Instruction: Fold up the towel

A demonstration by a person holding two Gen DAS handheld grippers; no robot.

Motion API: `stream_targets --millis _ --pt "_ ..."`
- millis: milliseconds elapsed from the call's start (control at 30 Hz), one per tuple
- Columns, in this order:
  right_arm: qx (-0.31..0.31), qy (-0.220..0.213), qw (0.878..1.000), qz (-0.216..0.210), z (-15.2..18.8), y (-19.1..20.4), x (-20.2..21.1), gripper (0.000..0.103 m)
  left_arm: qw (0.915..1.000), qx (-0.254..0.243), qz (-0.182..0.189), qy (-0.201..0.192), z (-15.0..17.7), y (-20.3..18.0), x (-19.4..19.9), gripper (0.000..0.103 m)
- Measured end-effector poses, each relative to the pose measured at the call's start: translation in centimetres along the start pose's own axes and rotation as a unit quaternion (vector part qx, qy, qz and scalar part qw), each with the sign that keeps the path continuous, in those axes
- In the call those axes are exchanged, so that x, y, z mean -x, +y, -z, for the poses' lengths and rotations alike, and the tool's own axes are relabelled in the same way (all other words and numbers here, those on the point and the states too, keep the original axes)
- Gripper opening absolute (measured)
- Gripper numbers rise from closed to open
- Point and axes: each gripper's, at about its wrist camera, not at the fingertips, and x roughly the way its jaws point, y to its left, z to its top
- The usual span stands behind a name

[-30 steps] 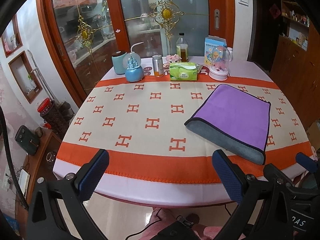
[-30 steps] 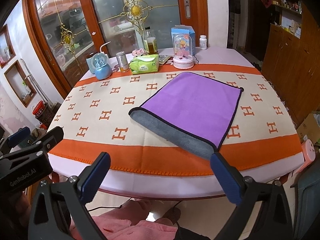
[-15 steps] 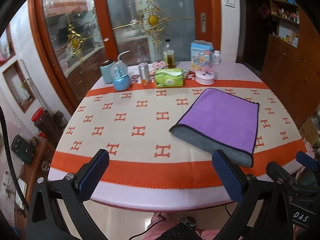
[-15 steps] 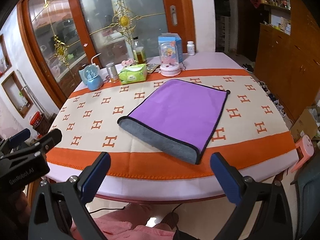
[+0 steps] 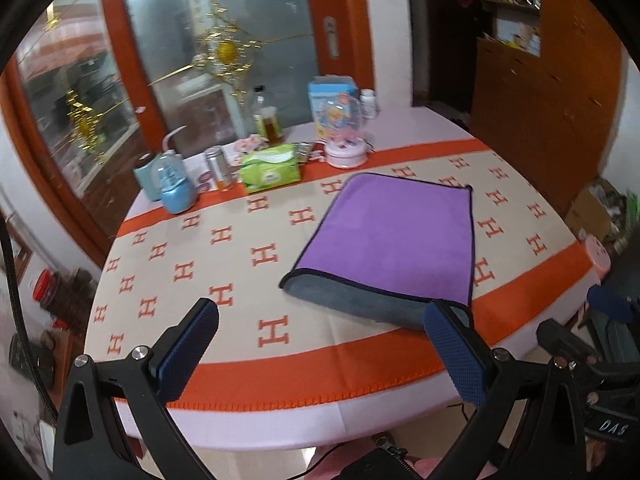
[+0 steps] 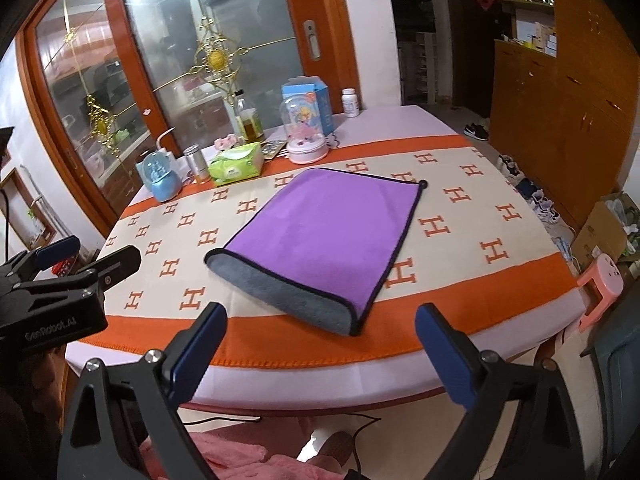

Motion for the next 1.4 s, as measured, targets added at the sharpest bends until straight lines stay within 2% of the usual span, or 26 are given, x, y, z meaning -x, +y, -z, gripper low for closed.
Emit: stream_targets --millis 267,467,767,1033,1267,1400 --pt "-0.024 0.028 0.999 -0.005 -0.3 -2.4 -3.1 0.084 0.9975 -0.048 0.026 0.044 -1.2 -0.6 -4.9 0.102" --pt "-0.018 0.054 0.998 -0.008 -0.5 -2.7 -5.8 0.074 0.9937 -0.083 0.031 0.069 -2.0 0.3 -8.9 0.102" --pt "0.008 0.093 0.995 -0.024 -0.3 -2.2 -10.1 0.067 0.9840 -0.136 0.062 0.098 -3.0 2.6 -14.7 0.102" --pt "0.008 0.130 0.991 -0.032 0.8 -2.2 -13.7 0.055 0.9733 -0.164 0.098 0.127 -2.7 4.4 -20.3 0.101" --pt "-0.013 0.161 0.986 -0.035 1.7 -2.3 -16.2 0.047 0.9652 -0.143 0.149 0.161 -2.6 5.8 -24.9 0.098" --pt "-0.021 0.174 0.984 -0.028 1.9 -2.5 -17.4 0.042 0.9620 -0.134 0.154 0.182 -2.4 6.3 -27.0 0.092"
